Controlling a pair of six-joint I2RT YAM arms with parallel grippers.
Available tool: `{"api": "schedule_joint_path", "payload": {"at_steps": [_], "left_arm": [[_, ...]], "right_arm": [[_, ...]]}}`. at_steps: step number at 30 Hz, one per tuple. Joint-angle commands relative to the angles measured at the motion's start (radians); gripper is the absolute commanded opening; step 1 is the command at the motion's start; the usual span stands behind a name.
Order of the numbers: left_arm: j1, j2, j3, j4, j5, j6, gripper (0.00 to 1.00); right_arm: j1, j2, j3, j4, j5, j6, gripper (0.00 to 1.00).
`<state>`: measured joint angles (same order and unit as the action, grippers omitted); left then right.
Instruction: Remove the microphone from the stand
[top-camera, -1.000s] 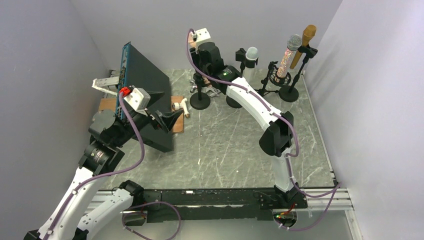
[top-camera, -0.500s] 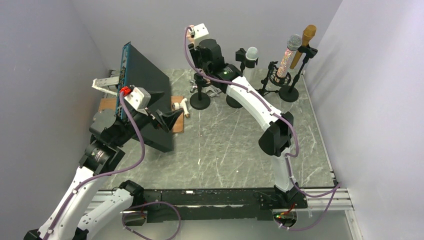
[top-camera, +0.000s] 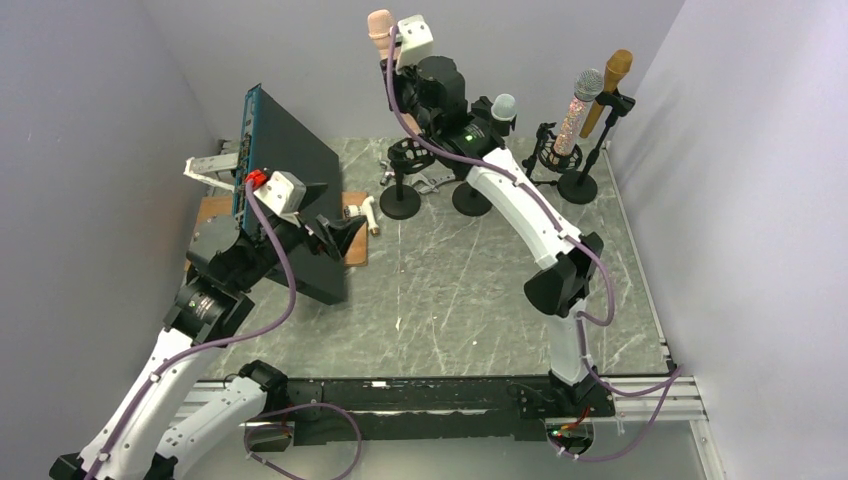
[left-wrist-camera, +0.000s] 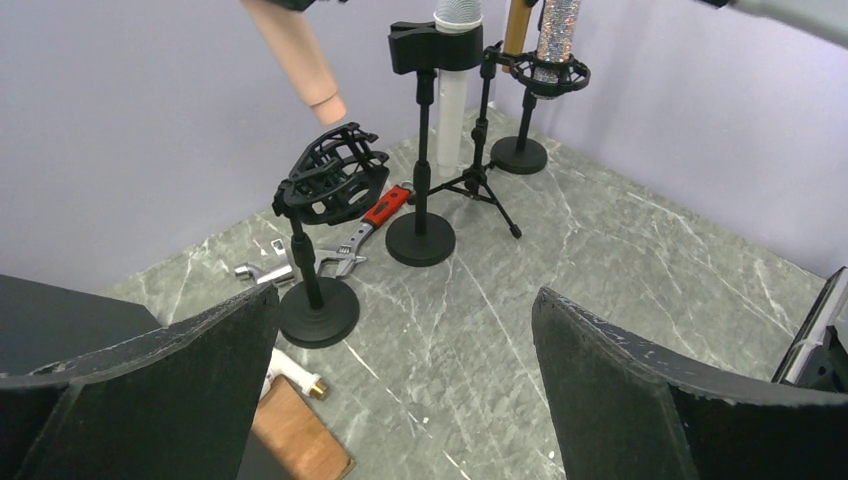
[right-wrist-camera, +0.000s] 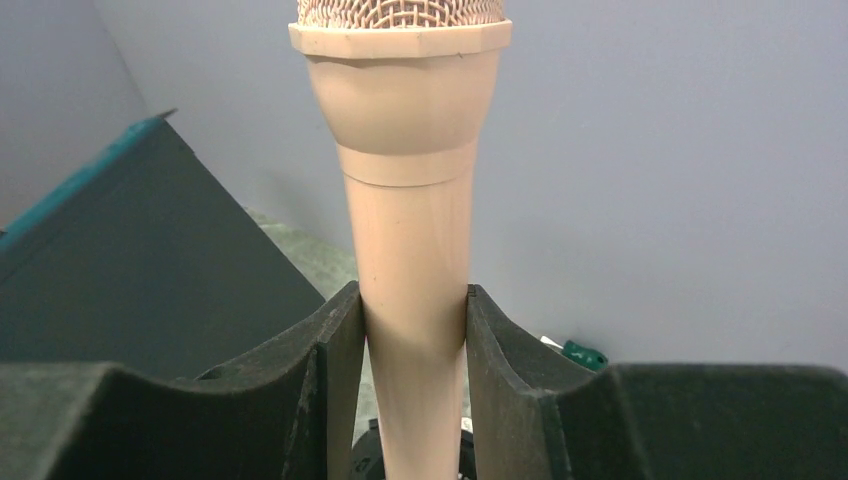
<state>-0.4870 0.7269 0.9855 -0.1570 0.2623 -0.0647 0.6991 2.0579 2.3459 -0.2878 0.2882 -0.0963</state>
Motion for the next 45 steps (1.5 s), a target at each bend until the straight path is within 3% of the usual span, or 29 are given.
{"api": "schedule_joint_path", "payload": {"at_steps": [1, 7, 16, 23, 27, 31, 34, 38, 42, 45], "left_arm": [[-0.004, 0.009, 0.005, 0.037, -0.047, -0.009, 0.99], [-0.004, 0.023, 0.004, 0.033, -0.073, -0.017, 0.99], [-0.004, 0.05, 0.01, 0.025, -0.07, -0.028, 0.99], [-0.004, 0.078, 0.013, 0.018, -0.075, -0.03, 0.99], [-0.004, 0.084, 0.012, 0.02, -0.075, -0.032, 0.99], [-0.003, 0.094, 0.01, 0.02, -0.073, -0.036, 0.99], [-0.003, 0.102, 0.011, 0.02, -0.066, -0.041, 0.99], [-0.004, 0.108, 0.012, 0.017, -0.072, -0.039, 0.99], [-0.003, 0.105, 0.013, 0.014, -0.085, -0.034, 0.99], [-0.003, 0.095, 0.01, 0.012, -0.109, -0.029, 0.99]], "right_arm": [[-0.003, -0.125, -0.008, 0.044, -0.051, 0.112, 0.0], [-0.001, -0.367, -0.335, 0.087, -0.156, 0.366, 0.0], [0.005, -0.684, -0.82, 0.006, -0.24, 0.792, 0.0], [0.034, -0.802, -1.109, -0.148, -0.234, 0.99, 0.0], [0.091, -0.866, -1.319, -0.055, -0.227, 1.078, 0.0], [0.147, -0.812, -1.402, -0.068, -0.211, 1.025, 0.0], [0.168, -0.716, -1.392, -0.101, -0.28, 0.835, 0.0], [0.215, -0.573, -1.294, -0.273, -0.201, 0.68, 0.0], [0.264, -0.468, -1.236, -0.274, -0.244, 0.652, 0.0], [0.345, -0.374, -1.153, -0.317, -0.193, 0.606, 0.0]]}}
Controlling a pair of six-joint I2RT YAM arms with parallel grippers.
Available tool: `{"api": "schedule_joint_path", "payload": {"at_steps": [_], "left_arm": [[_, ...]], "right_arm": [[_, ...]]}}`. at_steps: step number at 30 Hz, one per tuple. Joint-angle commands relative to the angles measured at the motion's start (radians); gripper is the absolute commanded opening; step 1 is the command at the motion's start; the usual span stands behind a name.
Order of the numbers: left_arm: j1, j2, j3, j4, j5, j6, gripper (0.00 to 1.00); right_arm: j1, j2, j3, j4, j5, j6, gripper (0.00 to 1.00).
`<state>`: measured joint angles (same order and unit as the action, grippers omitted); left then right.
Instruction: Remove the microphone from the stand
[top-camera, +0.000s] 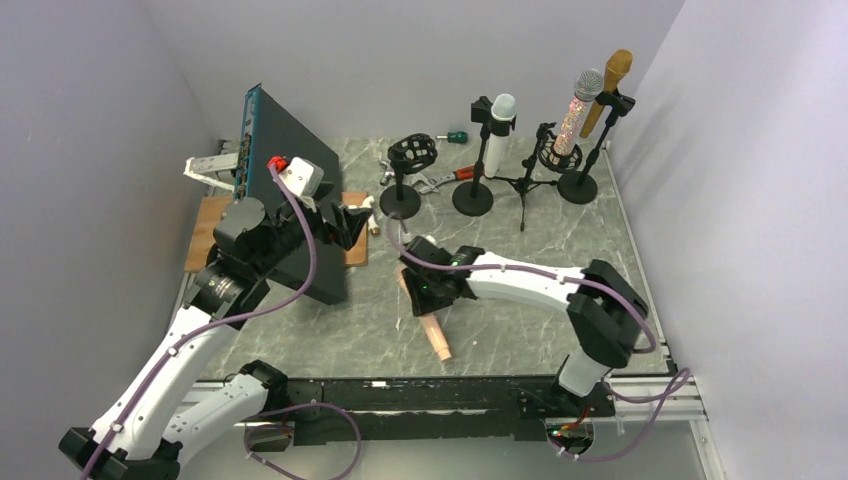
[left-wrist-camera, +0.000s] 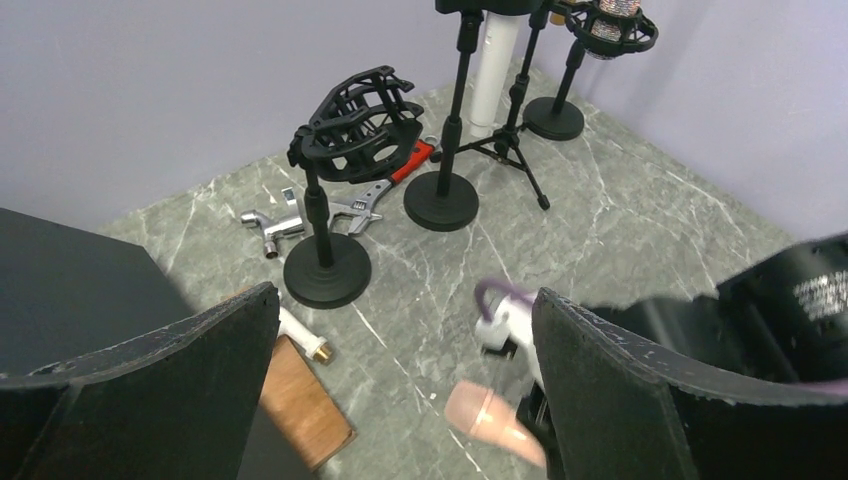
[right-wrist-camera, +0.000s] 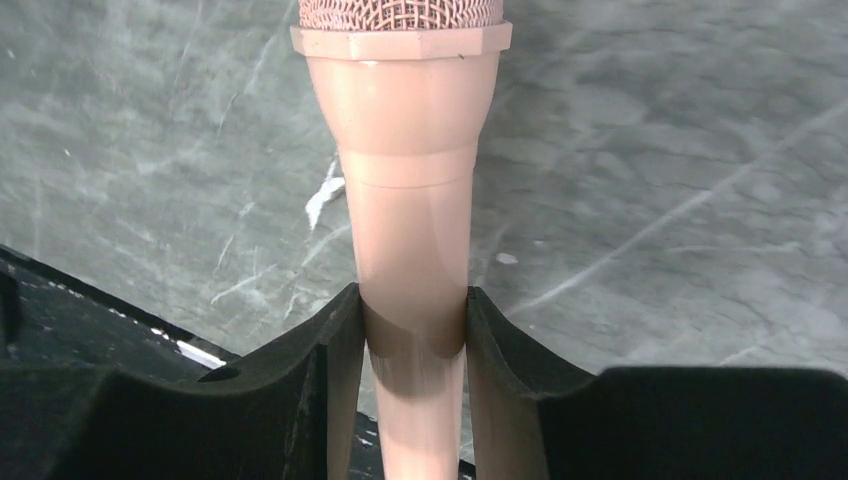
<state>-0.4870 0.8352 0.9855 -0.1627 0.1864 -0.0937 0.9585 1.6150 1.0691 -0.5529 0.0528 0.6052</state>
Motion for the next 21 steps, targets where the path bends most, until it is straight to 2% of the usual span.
{"api": "schedule_joint_path", "payload": {"at_steps": [1, 4, 10, 16, 21], "left_arm": [[-0.003, -0.02, 0.009, 0.017, -0.048, 0.002, 0.99], [-0.004, -0.042, 0.002, 0.012, -0.118, -0.001, 0.99], [-0.003, -0.117, -0.026, 0.013, -0.317, -0.011, 0.99], [-0.004, -0.157, -0.044, 0.025, -0.383, -0.011, 0.99], [-0.004, -0.151, -0.041, 0.019, -0.384, -0.012, 0.99]], "right_arm": [[0.108, 0.103, 0.149, -0.067, 0.065, -0.112, 0.0], [0.158, 0.186, 0.192, -0.071, 0.101, -0.151, 0.0], [0.213, 0.276, 0.195, -0.004, 0.068, -0.144, 0.0], [0.225, 0.294, 0.169, 0.048, 0.043, -0.132, 0.0], [0.229, 0.281, 0.143, 0.054, 0.072, -0.124, 0.24]]}}
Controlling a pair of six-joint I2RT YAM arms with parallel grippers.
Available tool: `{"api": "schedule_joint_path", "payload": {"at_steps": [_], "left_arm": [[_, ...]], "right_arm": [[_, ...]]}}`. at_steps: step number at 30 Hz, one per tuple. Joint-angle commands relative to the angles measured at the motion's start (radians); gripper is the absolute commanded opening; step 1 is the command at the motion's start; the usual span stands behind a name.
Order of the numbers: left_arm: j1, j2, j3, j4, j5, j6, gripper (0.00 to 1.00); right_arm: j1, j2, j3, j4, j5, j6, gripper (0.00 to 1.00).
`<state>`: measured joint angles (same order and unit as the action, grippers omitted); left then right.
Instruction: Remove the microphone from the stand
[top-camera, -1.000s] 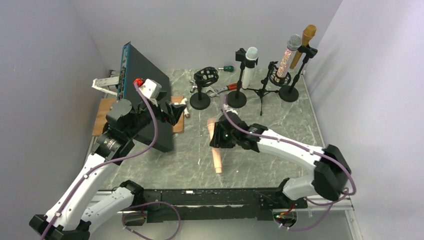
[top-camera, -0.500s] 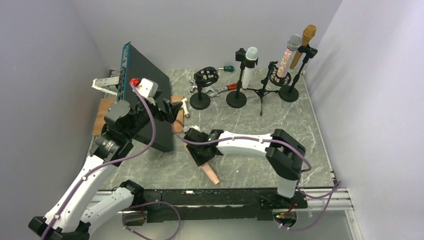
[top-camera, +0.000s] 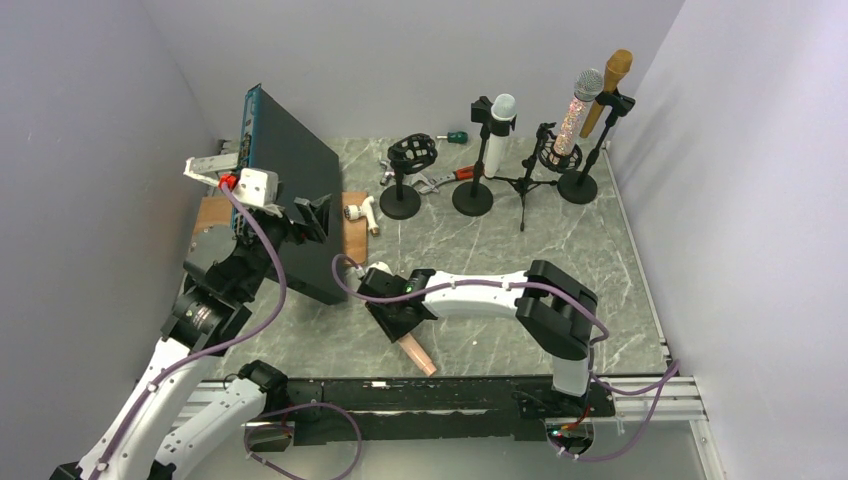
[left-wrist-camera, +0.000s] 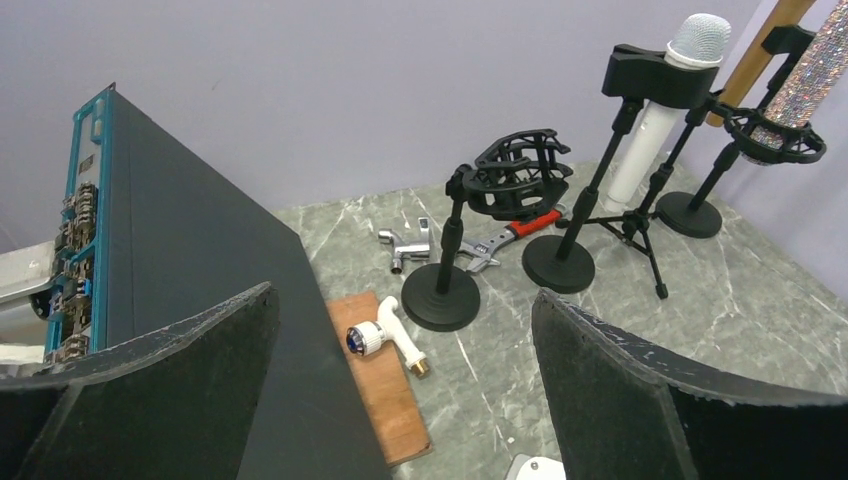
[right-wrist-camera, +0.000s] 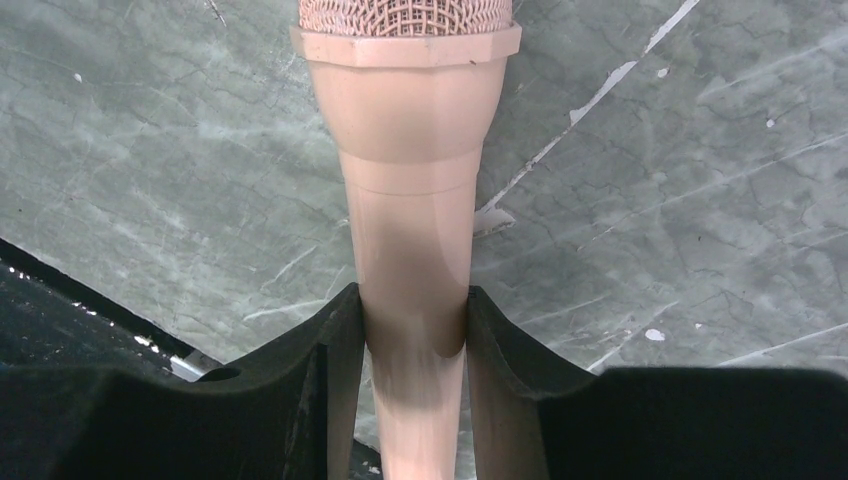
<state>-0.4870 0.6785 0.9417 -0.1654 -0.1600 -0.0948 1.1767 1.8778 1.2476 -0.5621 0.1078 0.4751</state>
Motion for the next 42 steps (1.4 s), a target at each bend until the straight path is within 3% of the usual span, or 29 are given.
{"api": "schedule_joint_path", "payload": {"at_steps": [1, 6, 17, 23, 28, 37, 42], "left_arm": [[-0.004, 0.005, 0.003, 0.021, -0.036, -0.011, 0.99], [-0.003, 0.004, 0.005, 0.019, -0.025, -0.009, 0.99], [-0.004, -0.001, 0.002, 0.02, -0.022, -0.006, 0.99], [-0.004, -0.005, -0.001, 0.023, -0.025, -0.005, 0.99], [-0.003, 0.012, -0.003, 0.031, 0.015, -0.003, 0.99], [0.0, 0.227, 0.061, 0.032, 0.33, -0.041, 0.98], [0.064, 0.409, 0.211, -0.004, 0.54, -0.125, 0.91]], "right_arm": [[0.011, 0.012, -0.04, 0.065, 0.021, 0.006, 0.31], [0.01, -0.007, -0.03, 0.05, 0.044, 0.007, 0.64], [0.011, -0.106, -0.001, 0.004, 0.107, 0.006, 0.9], [0.011, -0.277, -0.056, 0.019, 0.184, 0.019, 0.99], [0.008, -0.498, -0.218, 0.129, 0.301, 0.093, 1.0], [-0.05, -0.791, -0.433, 0.157, 0.38, 0.23, 1.0], [-0.058, -0.91, -0.49, 0.115, 0.425, 0.256, 1.0]]}}
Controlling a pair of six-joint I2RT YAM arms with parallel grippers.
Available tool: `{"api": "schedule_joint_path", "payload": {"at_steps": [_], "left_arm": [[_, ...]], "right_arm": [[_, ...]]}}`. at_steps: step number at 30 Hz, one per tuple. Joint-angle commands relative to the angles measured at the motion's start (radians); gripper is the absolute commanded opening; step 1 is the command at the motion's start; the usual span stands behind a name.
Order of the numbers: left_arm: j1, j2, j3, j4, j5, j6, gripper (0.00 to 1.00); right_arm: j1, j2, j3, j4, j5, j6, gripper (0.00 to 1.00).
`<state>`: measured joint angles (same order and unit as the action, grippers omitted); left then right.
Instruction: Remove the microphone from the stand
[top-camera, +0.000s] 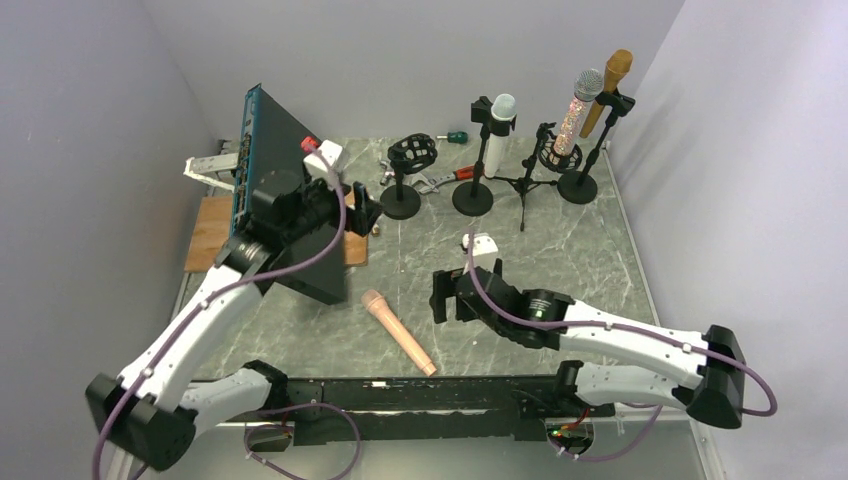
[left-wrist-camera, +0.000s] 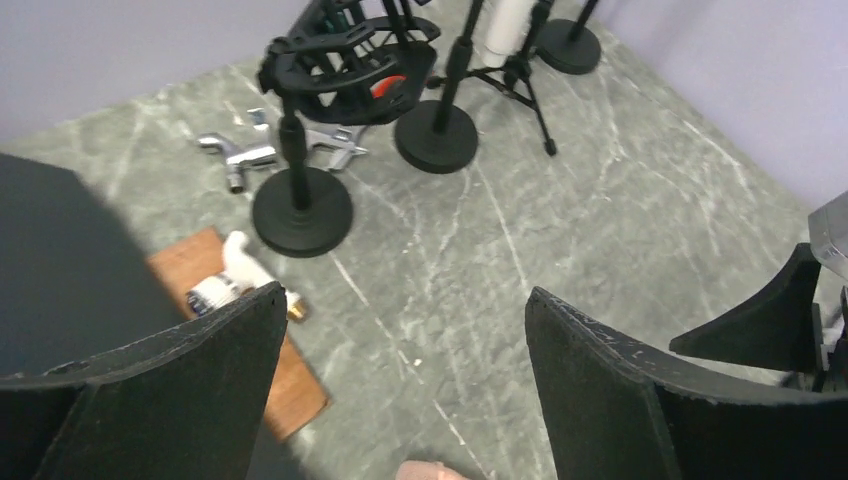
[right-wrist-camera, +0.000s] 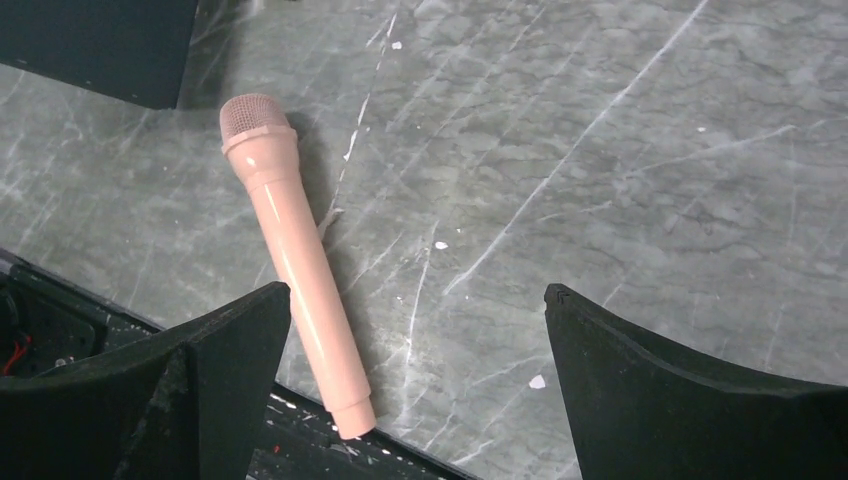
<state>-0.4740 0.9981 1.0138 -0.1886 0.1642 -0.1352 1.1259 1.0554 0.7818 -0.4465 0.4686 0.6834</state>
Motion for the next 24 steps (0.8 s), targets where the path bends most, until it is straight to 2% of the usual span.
{"api": "schedule_joint_path", "payload": {"at_steps": [1, 4, 7, 12, 17, 24], "left_arm": [[0.076, 0.116, 0.163, 0.035, 0.26, -0.117, 0.9], [0.159, 0.191, 0.226, 0.09, 0.339, -0.207, 0.9], [0.209, 0.288, 0.312, 0.138, 0.372, -0.262, 0.98], [0.302, 0.575, 0.528, 0.209, 0.57, -0.431, 0.97], [0.321, 0.769, 0.669, 0.264, 0.629, -0.503, 0.93], [0.321, 0.953, 0.709, 0.423, 0.723, -0.629, 0.92]], "right_arm": [[-0.007, -0.113, -0.034, -0.001, 0.065, 0.043, 1.0], [-0.008, -0.193, -0.077, 0.014, 0.067, 0.03, 1.0], [-0.01, -0.274, -0.123, 0.046, 0.077, 0.026, 1.0], [-0.012, -0.355, -0.118, 0.031, 0.067, 0.004, 1.0], [-0.012, -0.44, -0.108, -0.008, 0.063, -0.017, 1.0], [-0.012, -0.531, -0.101, -0.054, 0.063, -0.034, 1.0]]}}
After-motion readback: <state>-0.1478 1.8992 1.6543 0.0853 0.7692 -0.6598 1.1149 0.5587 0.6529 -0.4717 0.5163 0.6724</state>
